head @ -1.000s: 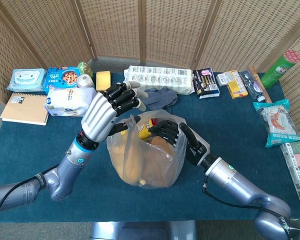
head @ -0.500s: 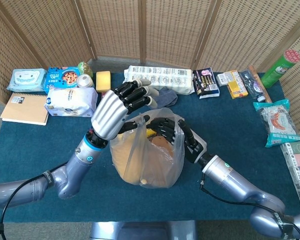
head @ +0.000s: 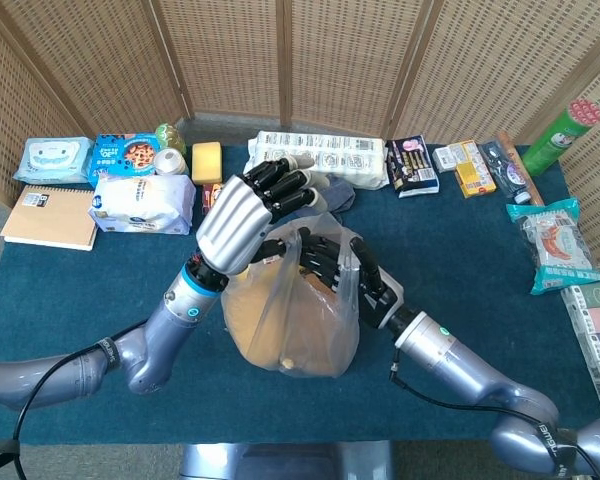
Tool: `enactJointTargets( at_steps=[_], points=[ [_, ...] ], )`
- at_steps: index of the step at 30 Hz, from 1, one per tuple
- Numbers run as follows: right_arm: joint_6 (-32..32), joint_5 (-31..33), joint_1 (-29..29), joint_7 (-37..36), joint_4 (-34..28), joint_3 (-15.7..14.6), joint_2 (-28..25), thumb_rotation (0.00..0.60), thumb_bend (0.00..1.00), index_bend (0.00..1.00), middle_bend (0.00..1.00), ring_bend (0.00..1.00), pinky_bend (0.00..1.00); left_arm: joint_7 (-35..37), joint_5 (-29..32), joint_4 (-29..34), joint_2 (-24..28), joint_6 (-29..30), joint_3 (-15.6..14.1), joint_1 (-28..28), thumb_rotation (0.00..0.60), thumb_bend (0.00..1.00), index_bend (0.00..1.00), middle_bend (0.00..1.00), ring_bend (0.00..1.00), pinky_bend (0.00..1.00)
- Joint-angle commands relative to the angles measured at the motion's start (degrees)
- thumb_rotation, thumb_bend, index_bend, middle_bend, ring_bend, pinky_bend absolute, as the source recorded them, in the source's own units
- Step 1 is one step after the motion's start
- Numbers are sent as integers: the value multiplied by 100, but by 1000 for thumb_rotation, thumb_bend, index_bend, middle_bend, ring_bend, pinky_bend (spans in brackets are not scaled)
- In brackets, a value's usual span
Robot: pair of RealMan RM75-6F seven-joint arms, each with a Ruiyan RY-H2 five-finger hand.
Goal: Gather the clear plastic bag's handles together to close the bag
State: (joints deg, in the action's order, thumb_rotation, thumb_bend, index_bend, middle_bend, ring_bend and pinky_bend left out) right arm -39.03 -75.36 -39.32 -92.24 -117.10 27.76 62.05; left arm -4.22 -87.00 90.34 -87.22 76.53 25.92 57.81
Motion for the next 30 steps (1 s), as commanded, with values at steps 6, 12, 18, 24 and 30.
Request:
enactJointTargets(
  at_steps=[6, 12, 18, 24, 30],
  points=[
    [24, 181, -137, 116, 6, 16, 184, 149, 125, 258, 268, 131, 0, -30, 117, -82, -111, -63, 36, 129, 600, 143, 446, 373, 253, 400],
    [-31, 432, -204, 311, 15, 58, 340, 149, 126, 258, 272, 132, 0, -48, 126, -111, -155, -91, 13, 196, 600, 129, 443, 373, 252, 401],
    [-112, 525, -146, 383, 19, 141, 375, 147, 127, 258, 272, 134, 1, -57, 121, -128, -155, -78, -21, 212, 600, 127, 442, 373, 251, 401],
    [-74, 537, -124, 392, -8, 170, 423, 149, 128, 258, 287, 164, 61, -52, 167, -186, -180, -100, -28, 243, 600, 127, 441, 371, 248, 400],
    [68, 642, -158, 367, -22, 211, 500, 148, 136, 260, 325, 214, 127, -83, 199, -259, -225, -111, -17, 298, 600, 125, 437, 369, 246, 400]
  ],
)
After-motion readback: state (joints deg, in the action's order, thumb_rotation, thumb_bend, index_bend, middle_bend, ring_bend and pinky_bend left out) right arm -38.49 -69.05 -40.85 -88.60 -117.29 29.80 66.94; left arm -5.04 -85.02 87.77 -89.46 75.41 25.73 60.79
